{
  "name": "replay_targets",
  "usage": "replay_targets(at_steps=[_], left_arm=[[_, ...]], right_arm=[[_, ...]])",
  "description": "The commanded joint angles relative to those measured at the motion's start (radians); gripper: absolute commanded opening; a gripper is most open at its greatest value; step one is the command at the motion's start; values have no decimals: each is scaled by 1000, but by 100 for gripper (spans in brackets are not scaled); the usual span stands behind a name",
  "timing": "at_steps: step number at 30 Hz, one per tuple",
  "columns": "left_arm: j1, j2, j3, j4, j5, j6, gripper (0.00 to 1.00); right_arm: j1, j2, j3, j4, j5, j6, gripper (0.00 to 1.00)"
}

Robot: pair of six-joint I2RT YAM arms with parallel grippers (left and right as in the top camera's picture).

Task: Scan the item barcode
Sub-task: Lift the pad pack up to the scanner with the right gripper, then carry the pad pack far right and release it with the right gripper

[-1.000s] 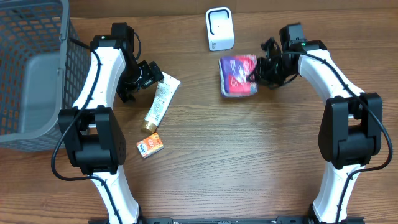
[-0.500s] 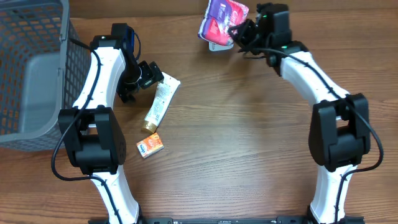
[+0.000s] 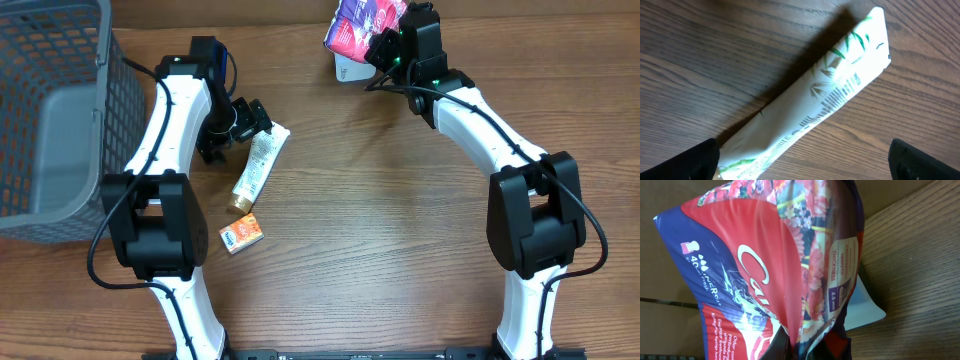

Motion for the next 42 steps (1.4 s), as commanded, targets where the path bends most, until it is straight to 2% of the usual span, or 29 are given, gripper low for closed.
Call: replay_targets(at_steps=[1, 5, 10, 14, 21, 23, 26, 34, 36, 37, 38, 39, 41, 42], left_arm=[[-9, 0, 11, 3, -7, -18, 100], [-9, 0, 11, -1, -7, -17, 100], [-9, 0, 11, -3, -7, -17, 100], [-10, 0, 11, -8, -7, -17, 100], [-10, 0, 11, -8, -7, -18, 100], [-10, 0, 11, -7, -7, -18, 100], [-10, 0, 11, -4, -6, -18, 100], [-10, 0, 11, -27, -7, -18, 100], [-10, 0, 11, -30, -7, -18, 100], [-10, 0, 11, -31, -7, -18, 100], [-10, 0, 11, -30, -7, -18, 100], [-10, 0, 11, -30, -7, -18, 100], [-10, 0, 11, -24, -7, -18, 100], [-10, 0, 11, -24, -6, -18, 100]], right_arm=[[-2, 13, 23, 9, -8, -8, 4], [-11, 10, 69, -48, -29, -28, 4], [-109, -40, 220, -308, 9, -87, 4], [-288, -100, 296, -528, 19, -86, 4], [-678, -109, 279, -798, 38, -83, 4], [-771, -98, 264, -834, 56, -88, 4], [-896, -53, 257, -861, 59, -171, 4], [-1043, 63, 257, -866, 119, -188, 6], [-1058, 79, 257, -867, 185, -192, 17], [-1065, 81, 257, -865, 195, -206, 31], [-1069, 81, 257, -856, 187, -238, 41], [-1073, 80, 259, -850, 173, -284, 57], [-1074, 78, 282, -866, 129, -357, 80], [-1074, 77, 313, -895, 93, -368, 86]])
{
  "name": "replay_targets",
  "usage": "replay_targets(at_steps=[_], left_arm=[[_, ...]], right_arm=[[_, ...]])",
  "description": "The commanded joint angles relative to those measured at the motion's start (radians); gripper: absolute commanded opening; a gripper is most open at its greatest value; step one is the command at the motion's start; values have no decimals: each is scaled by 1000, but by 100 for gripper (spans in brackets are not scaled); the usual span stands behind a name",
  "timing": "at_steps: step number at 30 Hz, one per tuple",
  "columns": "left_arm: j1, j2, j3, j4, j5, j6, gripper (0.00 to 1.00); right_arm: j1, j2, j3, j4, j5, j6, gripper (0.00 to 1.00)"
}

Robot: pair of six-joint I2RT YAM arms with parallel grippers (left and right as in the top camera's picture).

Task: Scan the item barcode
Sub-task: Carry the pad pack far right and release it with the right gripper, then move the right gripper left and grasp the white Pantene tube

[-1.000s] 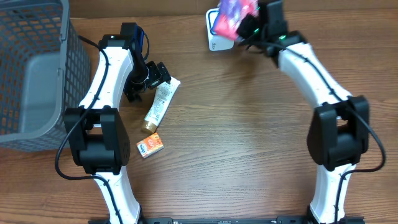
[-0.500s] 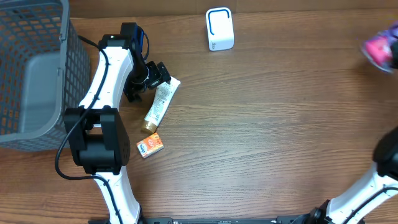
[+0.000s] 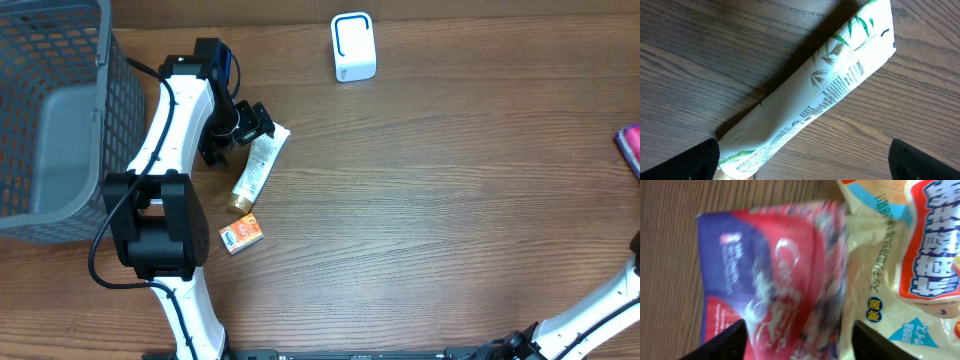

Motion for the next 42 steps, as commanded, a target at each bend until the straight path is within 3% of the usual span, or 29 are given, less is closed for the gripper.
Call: replay_targets(at_steps=[1, 4, 9, 11, 16, 17, 20, 22, 23, 24, 26, 29, 33, 39, 42], left_arm=[[-3, 0, 11, 3, -6, -18, 100], [1, -1, 14, 4, -6, -13, 100], [40, -1, 35, -22, -19, -16, 100], [60, -1, 34, -30, -55, -65, 100], [79, 0, 15, 9, -69, -43, 96], [74, 0, 3, 12, -76, -28, 82], [48, 0, -47, 12, -78, -24, 56], [29, 0, -90, 22, -78, -25, 44], [17, 0, -121, 35, -77, -26, 36], [7, 0, -148, 47, -78, -36, 26], [-10, 0, -203, 80, -78, -59, 7], [-29, 0, -288, 156, -56, -103, 4], [-67, 0, -328, 246, 187, 61, 4], [-148, 0, -308, 268, 432, 82, 4], [-182, 0, -287, 275, 468, 91, 4]], right_arm=[[-1, -11, 70, -41, -63, -93, 87], [8, -42, 158, -94, -232, -104, 91], [71, -104, 258, -169, -780, -300, 91], [117, -107, 258, -208, -885, -330, 96], [282, -106, 228, -268, -806, -337, 100], [351, -106, 219, -269, -752, -336, 100], [468, -106, 217, -272, -677, -336, 100], [525, -106, 217, -271, -647, -336, 100], [561, -106, 217, -271, -629, -336, 96], [588, -106, 217, -271, -618, -335, 87], [628, -106, 217, -274, -615, -335, 84], [681, -106, 217, -295, -615, -336, 84], [723, -106, 217, -320, -615, -336, 84], [778, -106, 217, -376, -615, -336, 88], [818, -106, 217, -414, -612, -337, 90]])
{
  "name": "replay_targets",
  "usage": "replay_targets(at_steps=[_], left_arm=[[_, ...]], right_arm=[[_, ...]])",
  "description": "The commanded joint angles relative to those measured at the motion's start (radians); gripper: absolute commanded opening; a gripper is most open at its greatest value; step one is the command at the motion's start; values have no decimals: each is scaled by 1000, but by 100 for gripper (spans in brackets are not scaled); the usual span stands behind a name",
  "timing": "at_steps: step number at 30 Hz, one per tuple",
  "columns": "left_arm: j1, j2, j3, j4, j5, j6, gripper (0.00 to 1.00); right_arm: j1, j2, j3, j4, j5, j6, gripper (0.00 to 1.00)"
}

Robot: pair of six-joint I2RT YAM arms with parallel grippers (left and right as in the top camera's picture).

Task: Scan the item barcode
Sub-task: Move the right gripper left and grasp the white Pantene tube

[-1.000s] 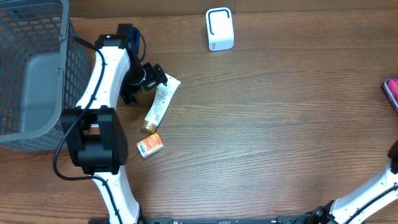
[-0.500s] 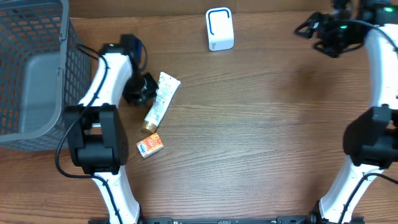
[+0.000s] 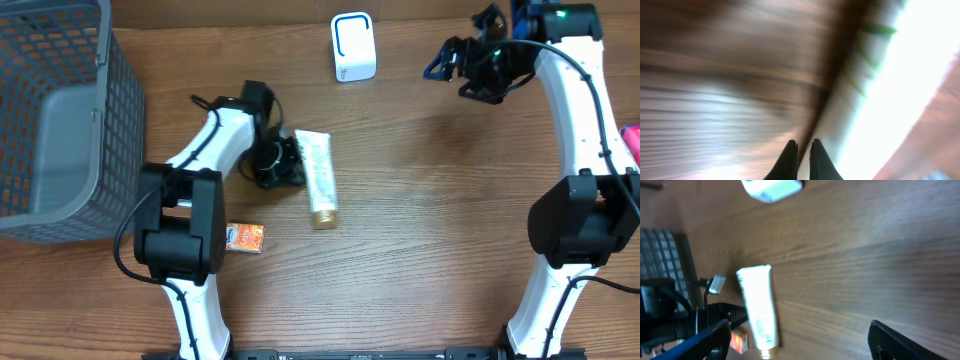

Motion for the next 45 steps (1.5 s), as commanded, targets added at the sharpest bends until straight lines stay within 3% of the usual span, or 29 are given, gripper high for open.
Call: replay_targets(at_steps=[1, 7, 10, 15, 17, 18, 21, 23, 28, 38, 45], left_arm=[[-40, 6, 42, 8, 142, 53, 4], [-3, 6, 209, -99, 117, 114, 4], [45, 6, 299, -185, -11, 109, 6], [142, 7, 333, -250, -204, 4, 30], [169, 7, 332, -263, -232, -10, 53], [180, 7, 332, -266, -236, -11, 59], [208, 7, 332, -270, -267, -11, 89], [217, 7, 332, -270, -283, -13, 100], [220, 7, 332, -262, -312, -36, 100], [220, 7, 332, -271, -336, -41, 100], [220, 7, 332, -272, -336, -40, 100]], right_arm=[[60, -21, -5, -31, 8, -10, 90], [210, -21, -60, -29, 109, -34, 90], [306, -21, -125, 3, 261, -34, 90], [446, -21, -225, 112, 360, -30, 87], [484, -20, -256, 153, 377, -29, 84], [504, -20, -272, 175, 395, -29, 84], [565, -18, -322, 237, 508, -9, 79], [608, -18, -352, 265, 622, 28, 76], [739, 1, -369, 285, 913, 58, 74], [845, 97, -385, 338, 1013, 85, 72], [810, 117, -386, 335, 1025, 107, 54]])
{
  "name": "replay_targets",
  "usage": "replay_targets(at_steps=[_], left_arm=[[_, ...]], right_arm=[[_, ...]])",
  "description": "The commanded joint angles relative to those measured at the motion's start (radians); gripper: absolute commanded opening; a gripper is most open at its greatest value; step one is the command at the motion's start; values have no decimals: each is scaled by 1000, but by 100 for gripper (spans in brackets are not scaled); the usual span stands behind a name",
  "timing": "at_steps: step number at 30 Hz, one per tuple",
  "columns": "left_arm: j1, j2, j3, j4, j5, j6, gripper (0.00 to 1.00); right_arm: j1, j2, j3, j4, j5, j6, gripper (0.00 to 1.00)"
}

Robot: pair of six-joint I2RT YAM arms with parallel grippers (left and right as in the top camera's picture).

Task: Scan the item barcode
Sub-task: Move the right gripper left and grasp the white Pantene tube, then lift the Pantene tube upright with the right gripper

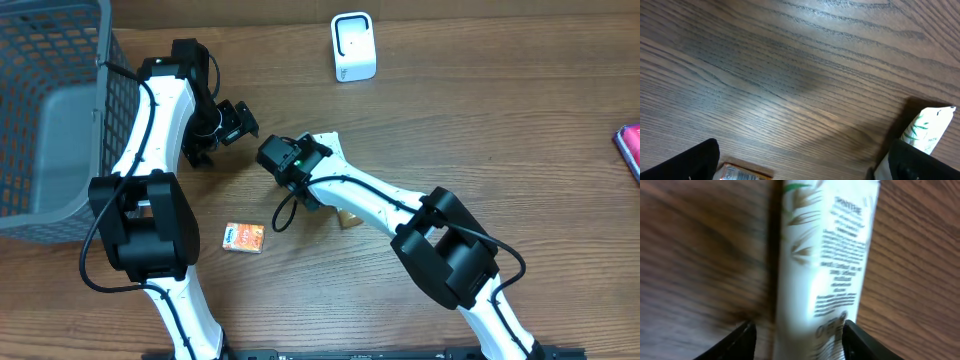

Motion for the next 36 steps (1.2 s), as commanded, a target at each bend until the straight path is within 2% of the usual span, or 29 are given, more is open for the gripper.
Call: replay_targets(at_steps=[1, 6, 8, 12, 15, 19, 20, 23, 28, 32, 34, 36], left_arm=[[-1, 5, 14, -3, -14, -15, 100], [-1, 5, 14, -11, -14, -13, 100], [-1, 5, 14, -11, -14, -13, 100], [-1, 5, 14, -11, -14, -13, 100], [-1, 5, 14, -10, -15, -13, 100], [-1, 5, 14, -10, -38, -14, 100], [-1, 5, 14, -11, -39, -14, 100], [-1, 5, 14, -10, -37, -14, 100], [-1, 5, 14, -12, -37, -14, 100], [-1, 5, 14, -15, -37, -14, 100], [-1, 5, 14, -16, -37, -14, 100], [-1, 5, 14, -18, -37, -14, 100]], right_arm=[[-34, -3, -4, 2, 35, 20, 50], [-108, -3, -4, -9, -53, 57, 13], [-129, -4, -3, -8, -117, 57, 4], [-172, -10, 23, -33, -243, 71, 4], [-221, -33, 80, -86, -409, 71, 4], [-317, -68, 121, -103, -831, 40, 4], [-355, -66, 117, -103, -992, 26, 4], [-408, -58, 71, -92, -1206, -42, 4], [-477, -48, -12, -80, -1226, -40, 4], [-552, -48, -41, -76, -1209, -39, 15], [-603, -47, -53, -84, -1124, -33, 22], [-654, -47, -63, -92, -959, 0, 22]])
